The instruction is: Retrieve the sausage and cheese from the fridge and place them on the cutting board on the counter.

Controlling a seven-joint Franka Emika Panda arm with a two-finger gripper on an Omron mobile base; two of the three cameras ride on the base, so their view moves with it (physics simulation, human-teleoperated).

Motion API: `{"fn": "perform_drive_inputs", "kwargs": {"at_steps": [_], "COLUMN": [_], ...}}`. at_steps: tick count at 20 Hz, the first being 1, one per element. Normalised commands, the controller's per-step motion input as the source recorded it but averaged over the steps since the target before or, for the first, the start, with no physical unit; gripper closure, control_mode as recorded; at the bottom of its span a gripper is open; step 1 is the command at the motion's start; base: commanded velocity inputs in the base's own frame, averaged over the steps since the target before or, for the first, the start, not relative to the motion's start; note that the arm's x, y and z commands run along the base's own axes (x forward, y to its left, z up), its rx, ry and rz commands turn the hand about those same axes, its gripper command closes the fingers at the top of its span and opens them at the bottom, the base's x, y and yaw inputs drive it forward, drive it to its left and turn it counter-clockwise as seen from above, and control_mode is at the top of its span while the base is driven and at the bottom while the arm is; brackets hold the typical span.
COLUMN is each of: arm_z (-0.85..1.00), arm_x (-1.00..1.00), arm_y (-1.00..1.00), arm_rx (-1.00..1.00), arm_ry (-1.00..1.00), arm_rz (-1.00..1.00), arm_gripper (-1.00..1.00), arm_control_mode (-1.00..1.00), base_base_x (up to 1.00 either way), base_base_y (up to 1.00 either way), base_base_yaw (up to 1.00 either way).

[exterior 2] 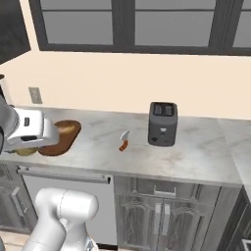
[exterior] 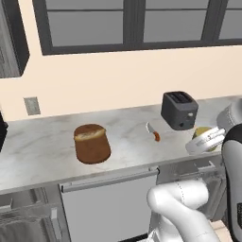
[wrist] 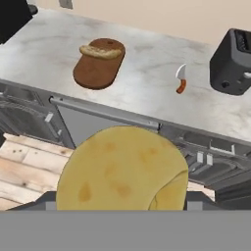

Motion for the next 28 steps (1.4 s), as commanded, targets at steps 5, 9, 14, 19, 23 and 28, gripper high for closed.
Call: {"fn": "perform_drive_inputs", "kwargs": {"at_steps": [5, 9, 14, 19, 23, 28], "arm_z": [0.00, -0.19, -0.52, -0.43, -0.36, -0.32], "arm_x": [0.00, 0.15, 0.64, 0.56, 0.59, 0.96], "arm_y": [0.00, 0.04, 0.58, 0.73, 0.62, 0.47], "arm_rx": [0.00, 0.00, 0.00, -0.01, -0.10, -0.02], "arm_ry": [0.00, 0.01, 0.26, 0.06, 0.09, 0.00], "arm_rz": [0.00, 0.00, 0.11, 0.20, 0.25, 0.22], "arm_gripper": [1.00, 1.00, 1.00, 1.00, 1.00, 1.00], "arm_control_mode": [1.00, -1.00, -1.00, -1.00, -1.00, -1.00], "base_base_x": [0.23, 0.00, 0.00, 0.00, 0.00, 0.00], "base_base_y": [0.07, 0.00, 0.00, 0.00, 0.00, 0.00], "base_base_yaw": [0.02, 0.00, 0.00, 0.00, 0.00, 0.00]}}
